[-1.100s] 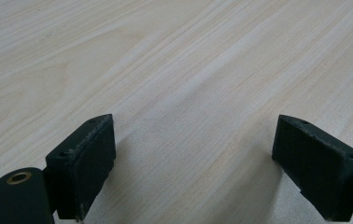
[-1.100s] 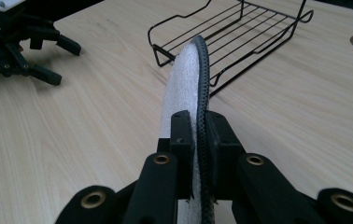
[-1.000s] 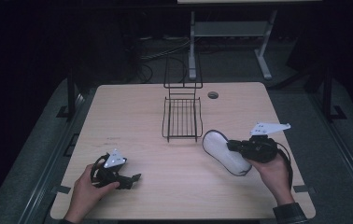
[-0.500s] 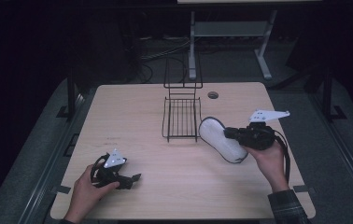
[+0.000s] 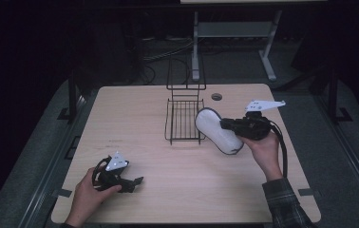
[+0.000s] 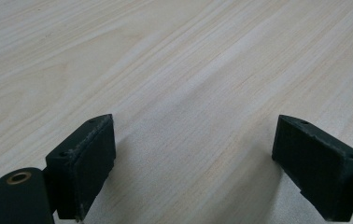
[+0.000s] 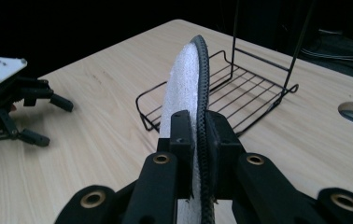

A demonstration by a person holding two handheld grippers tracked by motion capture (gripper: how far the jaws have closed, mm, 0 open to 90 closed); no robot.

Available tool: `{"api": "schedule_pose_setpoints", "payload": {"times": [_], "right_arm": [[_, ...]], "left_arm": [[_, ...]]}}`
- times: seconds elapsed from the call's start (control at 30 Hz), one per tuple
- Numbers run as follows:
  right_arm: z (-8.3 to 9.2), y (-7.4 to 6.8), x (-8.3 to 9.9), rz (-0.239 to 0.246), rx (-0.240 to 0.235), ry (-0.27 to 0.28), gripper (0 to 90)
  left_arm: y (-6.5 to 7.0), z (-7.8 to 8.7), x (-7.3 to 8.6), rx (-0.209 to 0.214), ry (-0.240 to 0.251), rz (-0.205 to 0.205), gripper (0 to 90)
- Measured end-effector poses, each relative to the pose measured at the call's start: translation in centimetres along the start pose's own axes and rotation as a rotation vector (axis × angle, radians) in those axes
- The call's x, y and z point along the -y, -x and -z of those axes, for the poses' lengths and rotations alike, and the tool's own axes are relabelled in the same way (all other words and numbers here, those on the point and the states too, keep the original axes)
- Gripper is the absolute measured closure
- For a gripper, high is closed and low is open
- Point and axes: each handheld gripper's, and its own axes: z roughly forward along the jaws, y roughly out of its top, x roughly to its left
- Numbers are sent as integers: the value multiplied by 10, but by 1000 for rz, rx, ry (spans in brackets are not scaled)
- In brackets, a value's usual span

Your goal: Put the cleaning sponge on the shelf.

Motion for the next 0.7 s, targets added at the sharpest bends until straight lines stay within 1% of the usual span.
{"api": "schedule_pose_setpoints", "payload": {"times": [0.07,0.23,0.47,0.7], "right_arm": [[-4,2,-4,-11,-10,9,820],[-16,6,-15,-16,-15,21,820],[-28,11,-24,-24,-11,24,820],[-46,17,-34,-31,-11,17,819]], "left_arm": [[0,0,0,0,0,0,127],[0,0,0,-1,0,-2,126],[0,0,0,0,0,-1,126],[0,0,0,-1,0,-1,126]]}}
